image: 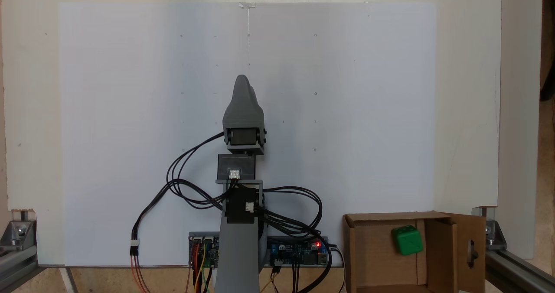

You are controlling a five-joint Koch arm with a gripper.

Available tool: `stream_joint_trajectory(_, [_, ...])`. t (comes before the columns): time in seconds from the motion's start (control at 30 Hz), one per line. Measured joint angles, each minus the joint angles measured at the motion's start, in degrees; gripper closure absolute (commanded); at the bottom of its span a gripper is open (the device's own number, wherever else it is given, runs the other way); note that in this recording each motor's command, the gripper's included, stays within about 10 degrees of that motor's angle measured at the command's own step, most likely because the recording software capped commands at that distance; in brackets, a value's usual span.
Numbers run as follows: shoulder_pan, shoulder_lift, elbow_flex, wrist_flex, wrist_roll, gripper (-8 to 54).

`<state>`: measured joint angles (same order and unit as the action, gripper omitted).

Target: Grasp a green dice and put it in the bin.

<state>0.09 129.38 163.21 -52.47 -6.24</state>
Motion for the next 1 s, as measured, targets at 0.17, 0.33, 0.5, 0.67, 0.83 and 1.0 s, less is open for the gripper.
stream_joint_trajectory(0.17, [0.0,0.0,3.0,-11.2,0.0,1.7])
stream_joint_trajectory(0.33, [0.0,0.0,5.3,-19.5,0.0,1.7])
stream_joint_trajectory(0.5, [0.0,0.0,8.0,-20.9,0.0,1.7])
stream_joint_trajectory(0.67, [0.1,0.0,9.9,-22.4,0.0,1.7])
stream_joint_trajectory(0.83, [0.0,0.0,11.7,-26.9,0.0,1.7])
stream_joint_trajectory(1.0, [0.0,0.0,13.1,-27.7,0.0,1.2])
